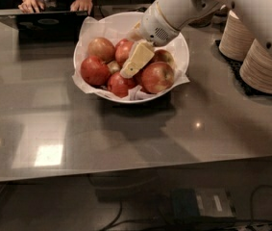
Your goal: Pick apple from white bowl
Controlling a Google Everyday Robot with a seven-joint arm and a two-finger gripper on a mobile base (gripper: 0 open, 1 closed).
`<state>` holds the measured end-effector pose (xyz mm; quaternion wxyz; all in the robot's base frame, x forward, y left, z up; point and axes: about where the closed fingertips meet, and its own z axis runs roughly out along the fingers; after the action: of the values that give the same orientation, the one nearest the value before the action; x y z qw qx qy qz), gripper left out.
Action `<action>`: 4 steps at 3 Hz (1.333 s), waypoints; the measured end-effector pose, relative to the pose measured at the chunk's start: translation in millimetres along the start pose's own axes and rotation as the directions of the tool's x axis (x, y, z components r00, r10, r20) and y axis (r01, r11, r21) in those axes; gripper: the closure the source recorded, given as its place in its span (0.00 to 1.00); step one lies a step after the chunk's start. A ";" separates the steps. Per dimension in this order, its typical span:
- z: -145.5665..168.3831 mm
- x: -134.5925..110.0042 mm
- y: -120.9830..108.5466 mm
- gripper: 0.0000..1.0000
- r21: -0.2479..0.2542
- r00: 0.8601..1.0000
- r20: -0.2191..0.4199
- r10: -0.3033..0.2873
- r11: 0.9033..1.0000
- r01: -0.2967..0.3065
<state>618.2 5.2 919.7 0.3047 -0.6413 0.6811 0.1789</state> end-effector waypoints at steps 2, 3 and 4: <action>0.1 0.0 0.0 0.86 0.000 1.000 0.000 0.000 1.000 0.000; 0.1 0.0 0.0 1.00 0.000 1.000 0.000 0.000 1.000 0.000; 0.1 0.0 0.0 1.00 0.000 1.000 0.000 0.000 1.000 0.000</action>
Offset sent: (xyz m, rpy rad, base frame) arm 0.0000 0.0000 0.0000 0.0000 0.0000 0.0000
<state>618.2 5.3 919.7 0.3047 -0.6413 0.6811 0.1789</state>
